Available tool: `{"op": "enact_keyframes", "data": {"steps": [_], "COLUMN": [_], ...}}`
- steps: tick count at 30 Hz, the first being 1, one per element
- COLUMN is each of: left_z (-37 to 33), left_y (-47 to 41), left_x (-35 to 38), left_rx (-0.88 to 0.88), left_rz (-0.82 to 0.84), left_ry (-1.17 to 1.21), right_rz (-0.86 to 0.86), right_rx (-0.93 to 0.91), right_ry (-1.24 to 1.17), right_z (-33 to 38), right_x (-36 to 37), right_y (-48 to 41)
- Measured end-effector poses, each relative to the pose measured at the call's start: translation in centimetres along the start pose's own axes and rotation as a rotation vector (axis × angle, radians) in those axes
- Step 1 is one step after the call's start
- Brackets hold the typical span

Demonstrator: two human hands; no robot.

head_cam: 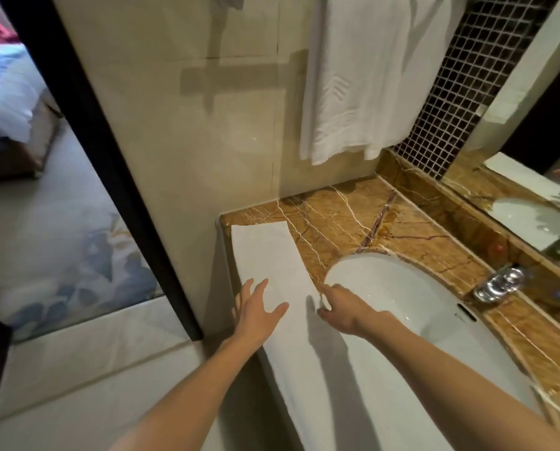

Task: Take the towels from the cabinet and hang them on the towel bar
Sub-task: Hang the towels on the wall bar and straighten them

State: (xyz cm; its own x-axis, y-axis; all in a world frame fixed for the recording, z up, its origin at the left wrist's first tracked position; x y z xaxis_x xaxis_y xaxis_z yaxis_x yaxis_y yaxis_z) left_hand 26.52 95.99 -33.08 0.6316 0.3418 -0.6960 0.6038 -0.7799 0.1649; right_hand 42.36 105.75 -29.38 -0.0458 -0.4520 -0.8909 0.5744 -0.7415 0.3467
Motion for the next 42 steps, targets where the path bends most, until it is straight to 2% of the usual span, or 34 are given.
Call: {"op": "enact_keyframes", "data": {"steps": [3,9,13,17,21,25,28,30,34,42], "left_z": [0.9,1.8,2.7,4.1,5.2,4.7,3.6,2.4,-0.5,-7.8], "left_y": [1.6,3.8,4.6,5.0,4.4,4.4,4.4,4.0,2.5,-0.6], "left_x": [1.1,1.9,2.2,3.5,4.0,3.5,2.5,1.4,-1.7,-9.9], "left_rx": [-0.062,-0.161,-0.212,-0.274,-0.386,-0.535,-0.490,-0.436,-0.339,-0.211], "left_rz": [0.039,0.030,0.015,0.058,0.035,0.029,0.039,0.034,0.003,-0.050], "left_ry": [-0.023,0.218,0.217,0.318,0.472,0.628,0.688,0.692,0.668,0.668], "right_rz": [0.049,0.061,0.062,-0.022,-0.138,-0.131,-0.089,-0.079,-0.091,-0.266], "right_rx": [0.018,0.069,0.114,0.183,0.229,0.338,0.457,0.499,0.462,0.300], "right_ry": [-0.032,-0.116,-0.129,-0.129,-0.184,-0.402,-0.712,-0.838,-0.917,-1.021], "right_z": [-0.5,-0.9,-1.3,-1.1,-1.0,-1.8,-1.8,-1.5,0.1,3.3], "right_x": [2.1,4.7,6.5,6.5,5.8,5.0,3.9,2.5,-1.5,-12.7], "right_y": [0.7,1.2,1.9,2.1,1.9,1.7,1.9,1.9,1.8,3.2]}}
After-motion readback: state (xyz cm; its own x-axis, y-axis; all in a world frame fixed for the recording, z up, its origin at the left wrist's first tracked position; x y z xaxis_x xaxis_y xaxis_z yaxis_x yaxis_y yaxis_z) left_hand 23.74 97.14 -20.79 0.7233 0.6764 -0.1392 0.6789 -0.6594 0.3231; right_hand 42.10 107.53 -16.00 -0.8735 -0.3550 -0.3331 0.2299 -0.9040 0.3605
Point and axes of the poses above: each hand's wrist, its own y-axis away from the middle knuckle, its own x-axis out of the palm, z = x × y, the point moved 5 cm from there along -y, towards the middle knuckle, and after that the axes turned 6 degrees about -z, right-handed, at the moved point
